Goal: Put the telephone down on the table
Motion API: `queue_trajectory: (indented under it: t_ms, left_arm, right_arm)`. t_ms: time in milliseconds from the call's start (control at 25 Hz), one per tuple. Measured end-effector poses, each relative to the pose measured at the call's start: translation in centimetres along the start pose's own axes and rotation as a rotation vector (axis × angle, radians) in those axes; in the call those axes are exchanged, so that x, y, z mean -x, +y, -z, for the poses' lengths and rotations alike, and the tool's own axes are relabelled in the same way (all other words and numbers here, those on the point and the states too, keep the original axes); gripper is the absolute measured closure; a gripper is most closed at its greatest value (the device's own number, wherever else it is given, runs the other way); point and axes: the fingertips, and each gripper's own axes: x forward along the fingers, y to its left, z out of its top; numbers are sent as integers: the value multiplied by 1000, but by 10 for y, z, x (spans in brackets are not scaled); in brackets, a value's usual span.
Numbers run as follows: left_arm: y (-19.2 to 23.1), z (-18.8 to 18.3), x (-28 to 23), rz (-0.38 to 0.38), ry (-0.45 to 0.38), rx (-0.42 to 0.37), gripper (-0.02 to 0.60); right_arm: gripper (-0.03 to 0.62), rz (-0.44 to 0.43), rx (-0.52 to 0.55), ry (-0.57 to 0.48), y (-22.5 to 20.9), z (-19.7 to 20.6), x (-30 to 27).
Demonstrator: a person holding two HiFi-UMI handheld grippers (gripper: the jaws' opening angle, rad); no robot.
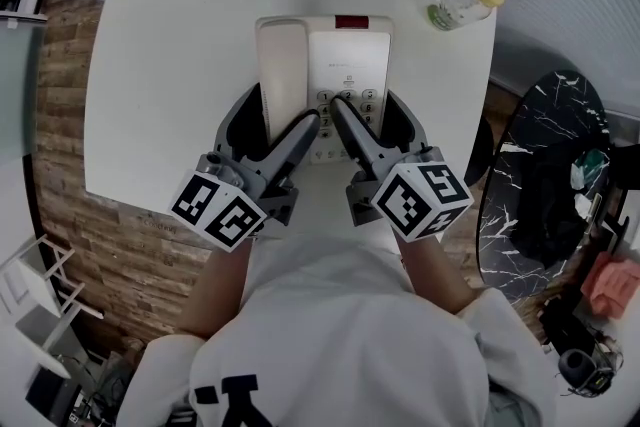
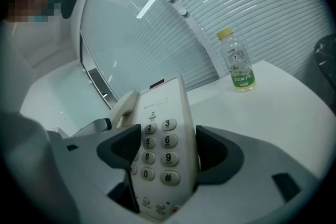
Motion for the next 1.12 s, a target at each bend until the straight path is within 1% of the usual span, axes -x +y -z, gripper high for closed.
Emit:
queue_trajectory:
  t_ms: [960,1120]
  left_arm:
    - [24,29,-5,-73,84,69,181]
    - [26,31,-6,-73,88,83,181]
  right_arm:
    - [253,49,-65,99,-21,31,-12]
    - [253,63,-70,109,-22,33,-13]
